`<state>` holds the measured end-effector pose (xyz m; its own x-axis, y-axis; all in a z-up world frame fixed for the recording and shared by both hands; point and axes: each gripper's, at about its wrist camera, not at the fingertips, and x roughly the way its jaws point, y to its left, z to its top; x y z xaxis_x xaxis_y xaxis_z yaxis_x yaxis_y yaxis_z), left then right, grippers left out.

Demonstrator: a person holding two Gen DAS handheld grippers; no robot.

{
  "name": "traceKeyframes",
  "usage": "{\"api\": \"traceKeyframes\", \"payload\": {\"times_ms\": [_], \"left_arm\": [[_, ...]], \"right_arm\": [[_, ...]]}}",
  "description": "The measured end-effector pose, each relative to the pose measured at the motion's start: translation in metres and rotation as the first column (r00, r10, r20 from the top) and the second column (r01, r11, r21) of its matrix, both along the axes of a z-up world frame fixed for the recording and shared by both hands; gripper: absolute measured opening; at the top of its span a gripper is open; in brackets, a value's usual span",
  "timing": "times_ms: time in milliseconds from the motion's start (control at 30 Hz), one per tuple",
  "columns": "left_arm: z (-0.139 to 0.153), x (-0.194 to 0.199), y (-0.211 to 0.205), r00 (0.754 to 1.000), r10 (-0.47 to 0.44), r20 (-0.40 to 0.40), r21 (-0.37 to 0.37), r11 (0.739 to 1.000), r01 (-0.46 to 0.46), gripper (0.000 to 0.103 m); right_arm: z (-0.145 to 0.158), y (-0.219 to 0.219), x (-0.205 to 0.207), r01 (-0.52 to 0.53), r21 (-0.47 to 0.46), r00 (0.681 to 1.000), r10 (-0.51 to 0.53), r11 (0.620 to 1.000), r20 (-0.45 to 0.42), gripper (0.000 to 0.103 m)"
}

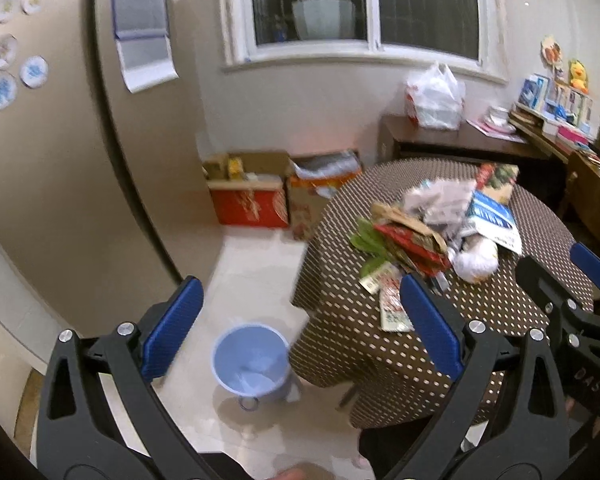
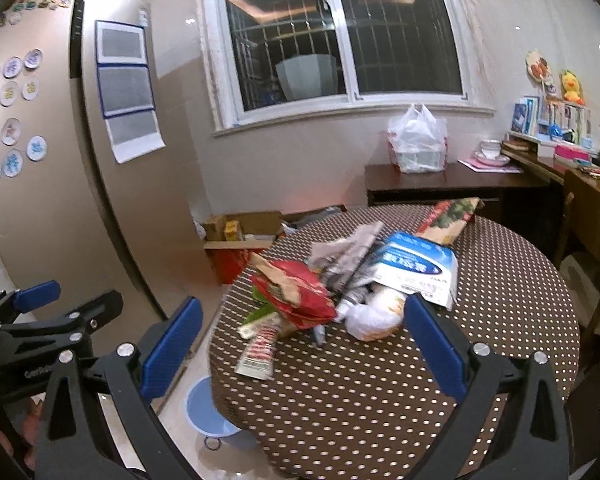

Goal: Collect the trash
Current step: 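Grasp the tomato sauce packet with left gripper while right grasps red snack bag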

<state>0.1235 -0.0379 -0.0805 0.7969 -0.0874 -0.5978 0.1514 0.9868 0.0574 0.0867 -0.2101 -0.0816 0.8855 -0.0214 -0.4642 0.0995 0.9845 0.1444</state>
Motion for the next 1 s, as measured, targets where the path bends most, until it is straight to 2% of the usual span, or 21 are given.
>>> {"api": "traceKeyframes", "payload": {"times_ms": [267,500,733,800,900,933,967,1000], "left_arm": [[-0.050,0.035,-0.028,0.983,-0.098,-0.155,-0.042,0.995,0.092,0.097],[-0.084,0.065,-0.056,0.960,-0.168,-0.224,-0.040,0.986,0.163,0.095],[-0.115,0.090,-0.079,0.924,-0.221,-0.311,-0.041,0.975,0.219,0.073],[-0.123,0.097,-0.083,0.916,-0.228,-0.330,-0.041,0.973,0.228,0.063],[-0.124,0.100,-0.090,0.921,-0.232,-0.313,-0.009,0.970,0.241,0.055],[-0.124,0.100,-0.091,0.920,-0.242,-0.307,-0.010,0.968,0.251,0.038],[-0.123,0.100,-0.090,0.920,-0.250,-0.303,-0.013,0.966,0.258,0.030],[-0.122,0.101,-0.088,0.913,-0.266,-0.308,-0.034,0.962,0.269,0.029]], "right_arm": [[-0.035,-0.029,0.029,0.059,-0.033,0.994,-0.062,0.998,-0.094,0.099],[-0.053,-0.046,0.052,0.082,-0.027,0.986,-0.085,0.996,-0.142,0.099],[-0.061,-0.052,0.065,0.077,-0.023,0.984,-0.080,0.997,-0.161,0.099],[-0.062,-0.052,0.068,0.076,-0.022,0.983,-0.079,0.997,-0.168,0.099],[-0.064,-0.053,0.072,0.071,-0.017,0.982,-0.073,0.997,-0.172,0.099],[-0.063,-0.053,0.073,0.069,-0.015,0.982,-0.070,0.998,-0.173,0.099],[-0.063,-0.052,0.074,0.064,-0.012,0.983,-0.065,0.998,-0.170,0.099],[-0.063,-0.052,0.075,0.061,-0.011,0.984,-0.062,0.998,-0.169,0.099]]}}
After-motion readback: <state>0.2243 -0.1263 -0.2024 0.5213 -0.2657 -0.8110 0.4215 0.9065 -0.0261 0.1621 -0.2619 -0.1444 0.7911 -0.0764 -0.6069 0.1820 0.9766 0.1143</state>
